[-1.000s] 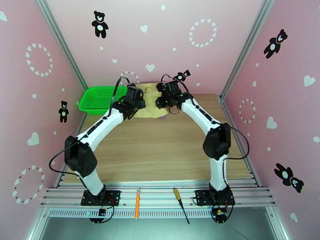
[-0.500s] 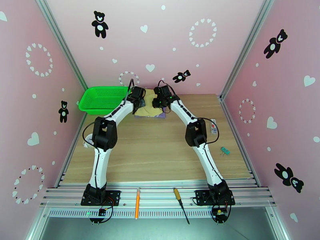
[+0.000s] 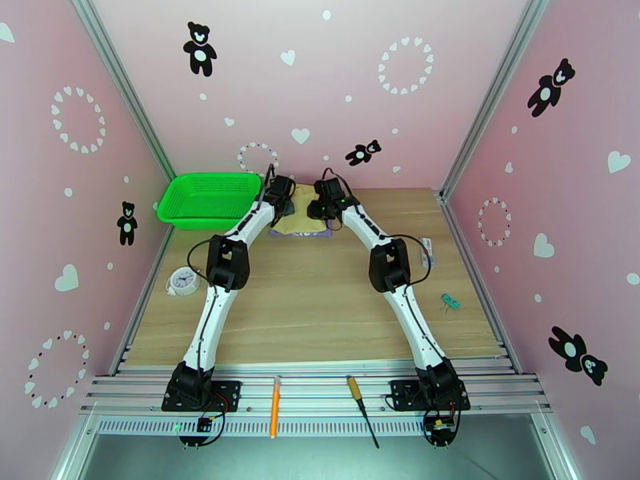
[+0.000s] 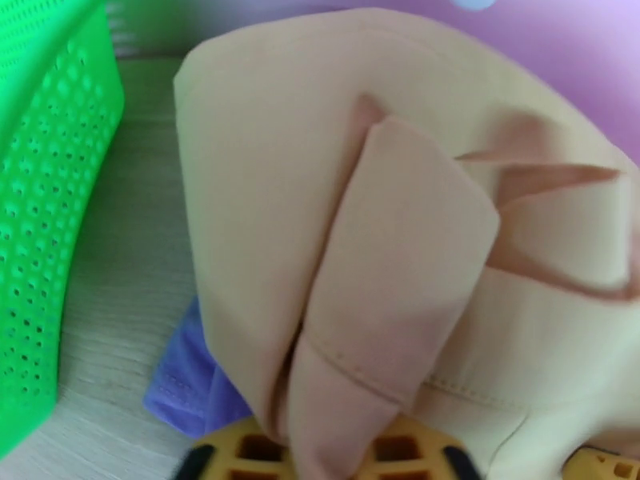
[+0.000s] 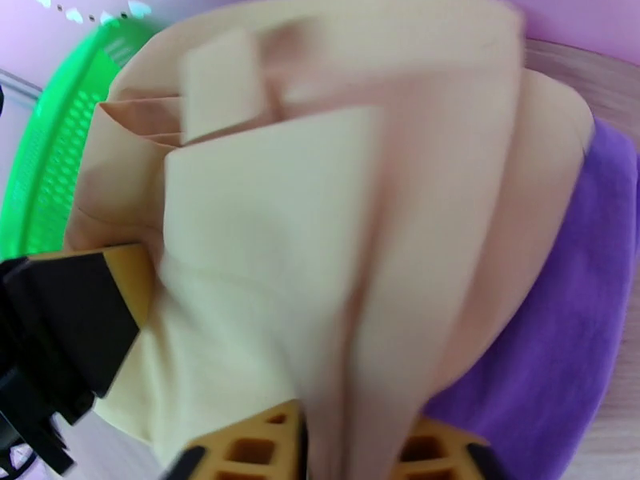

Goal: Fold and stack the mixed laundry pile

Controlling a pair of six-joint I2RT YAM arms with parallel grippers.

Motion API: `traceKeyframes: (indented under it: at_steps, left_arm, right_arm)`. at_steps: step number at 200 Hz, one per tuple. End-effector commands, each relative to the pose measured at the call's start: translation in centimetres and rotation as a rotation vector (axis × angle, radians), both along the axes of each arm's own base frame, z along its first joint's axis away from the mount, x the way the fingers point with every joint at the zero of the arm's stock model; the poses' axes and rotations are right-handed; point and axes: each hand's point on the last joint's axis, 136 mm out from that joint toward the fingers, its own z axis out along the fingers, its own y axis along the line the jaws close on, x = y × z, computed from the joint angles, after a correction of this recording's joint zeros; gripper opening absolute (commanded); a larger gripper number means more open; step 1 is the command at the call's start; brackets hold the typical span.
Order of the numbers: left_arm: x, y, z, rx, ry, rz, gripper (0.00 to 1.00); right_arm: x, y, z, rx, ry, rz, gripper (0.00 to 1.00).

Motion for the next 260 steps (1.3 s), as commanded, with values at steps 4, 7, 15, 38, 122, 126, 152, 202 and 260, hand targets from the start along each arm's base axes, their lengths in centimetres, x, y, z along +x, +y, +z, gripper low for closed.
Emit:
traceKeyframes:
  at_steps: [4, 7, 15, 38, 122, 126, 152, 202, 260]
  left_arm:
    - [0.2, 1.3, 0.8, 0.026, 0.000, 0.023, 0.53]
    - [0.2, 1.4, 0.9, 0.027, -0.002, 0.023, 0.57]
    - [0.2, 1.4, 1.1, 0.029, -0.005, 0.022, 0.66]
    - [0.5, 1.5, 2.4, 0.033, -0.028, 0.018, 0.89]
    - [-0.6, 2.4, 24.1, -0.061, -0.379, -0.021, 0.99]
    - [-1.1, 2.6, 25.7, -0.060, -0.401, -0.027, 0.99]
    - [-6.0, 4.7, 33.1, 0.003, -0.502, -0.037, 0.99]
    - [-20.8, 12.1, 35.4, 0.087, -0.733, 0.113, 0.99]
    - [-28.4, 17.9, 18.2, 0.391, -0.440, 0.200, 0.99]
  right_arm:
    - [1.0, -2.0, -1.1, -0.019, 0.015, -0.053, 0.46]
    - [1.0, -2.0, -1.0, -0.019, 0.015, -0.052, 0.48]
    - [1.1, -2.1, -0.8, -0.018, 0.011, -0.054, 0.52]
    - [1.2, -2.2, 0.3, -0.015, -0.004, -0.053, 0.62]
    - [-0.7, -8.8, 18.7, -0.112, -0.233, -0.114, 0.97]
    - [-1.2, -9.4, 19.8, -0.135, -0.247, -0.121, 0.98]
    - [-5.7, -13.6, 25.7, -0.271, -0.354, -0.169, 0.99]
    - [-18.4, -23.5, 29.0, -0.451, -0.582, -0.390, 0.99]
    - [-26.2, -27.5, 12.8, -0.735, -0.394, -0.181, 0.99]
